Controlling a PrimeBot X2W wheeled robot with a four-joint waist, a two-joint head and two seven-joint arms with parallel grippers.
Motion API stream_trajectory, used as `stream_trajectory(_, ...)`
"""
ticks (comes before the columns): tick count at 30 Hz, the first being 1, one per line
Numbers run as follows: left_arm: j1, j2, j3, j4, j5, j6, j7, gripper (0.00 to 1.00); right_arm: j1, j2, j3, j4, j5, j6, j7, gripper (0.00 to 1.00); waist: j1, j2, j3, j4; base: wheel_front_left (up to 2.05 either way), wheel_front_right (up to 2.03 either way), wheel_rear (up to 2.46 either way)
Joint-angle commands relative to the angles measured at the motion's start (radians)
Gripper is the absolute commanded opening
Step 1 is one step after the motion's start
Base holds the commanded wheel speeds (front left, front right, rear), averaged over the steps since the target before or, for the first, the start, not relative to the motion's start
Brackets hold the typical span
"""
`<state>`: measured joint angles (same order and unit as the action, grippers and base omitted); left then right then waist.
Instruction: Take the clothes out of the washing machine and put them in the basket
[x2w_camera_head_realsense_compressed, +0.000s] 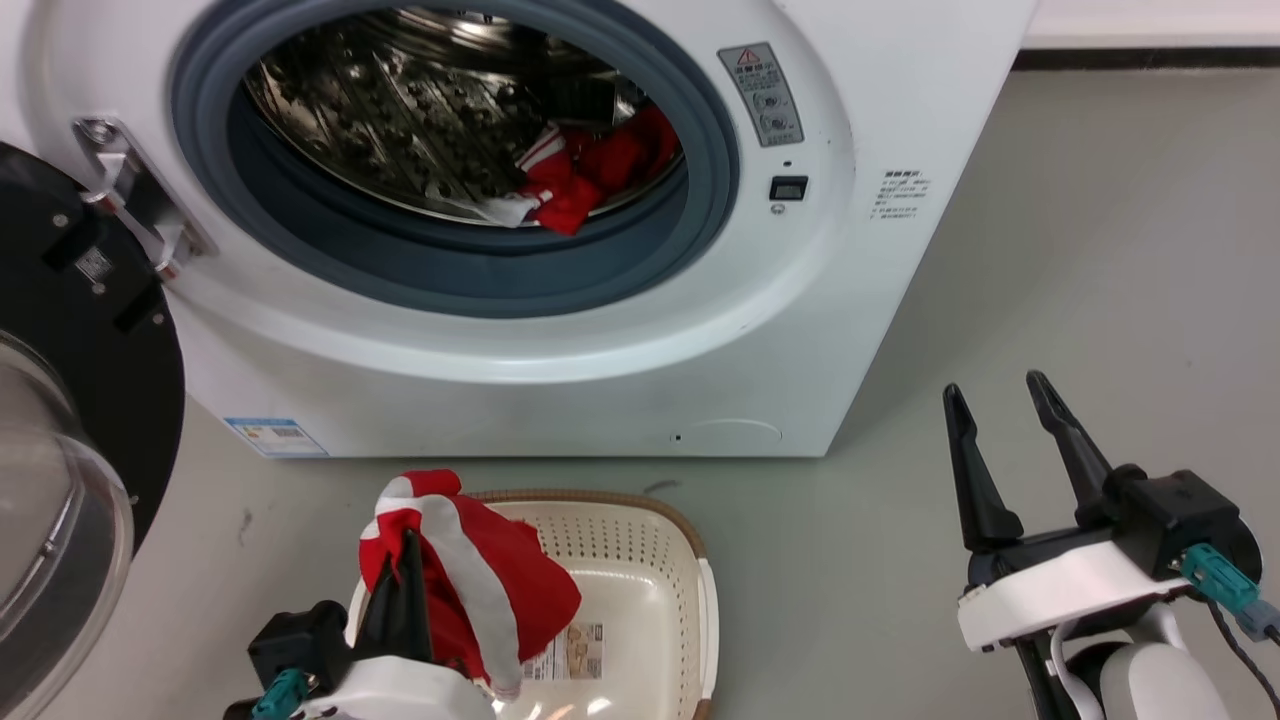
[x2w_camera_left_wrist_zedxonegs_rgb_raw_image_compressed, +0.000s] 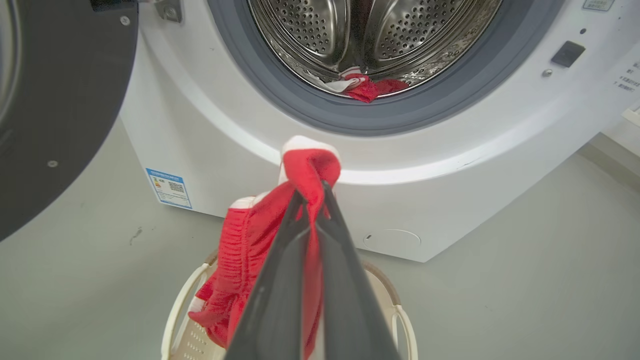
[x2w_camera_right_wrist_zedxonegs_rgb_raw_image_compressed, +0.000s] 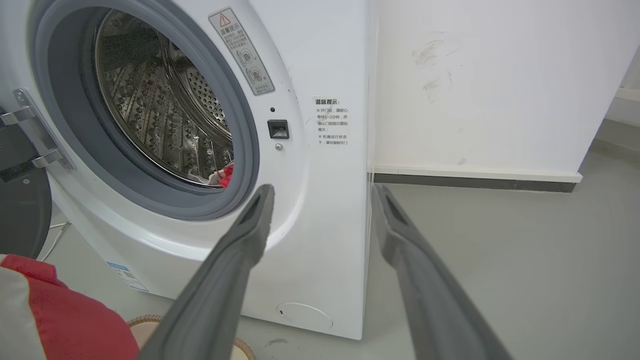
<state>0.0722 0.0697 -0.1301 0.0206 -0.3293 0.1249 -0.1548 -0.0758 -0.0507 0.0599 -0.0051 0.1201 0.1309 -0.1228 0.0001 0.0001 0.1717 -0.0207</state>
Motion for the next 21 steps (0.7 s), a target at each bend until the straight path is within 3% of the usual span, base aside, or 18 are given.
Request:
stream_trajectory(1, -0.039, -0.004, -0.002, 0.059, -0.011, -0.010, -0.030, 0.00, -0.025, 0.001, 0.005, -0.003, -0.008, 0.000, -0.006, 1.00, -0.0001, -0.0001, 0.045, -0.005, 0.00, 0.00, 0.00)
stream_trajectory(12, -0.297, -0.012, 0.040, 0.586, -0.061, -0.074, -0.110, 0.00, -0.114, 0.001, 0.041, -0.007, -0.012, 0.000, -0.018, 1.00, -0.0001, -0.0001, 0.228, -0.051, 0.00, 0.00, 0.00)
stream_trajectory(21, -0.528, -0.014, 0.091, 0.819, -0.019, -0.090, -0.110, 0.00, -0.180, 0.001, 0.040, -0.021, -0.020, 0.000, -0.029, 1.00, -0.0001, -0.0001, 0.419, -0.077, 0.00, 0.00, 0.00)
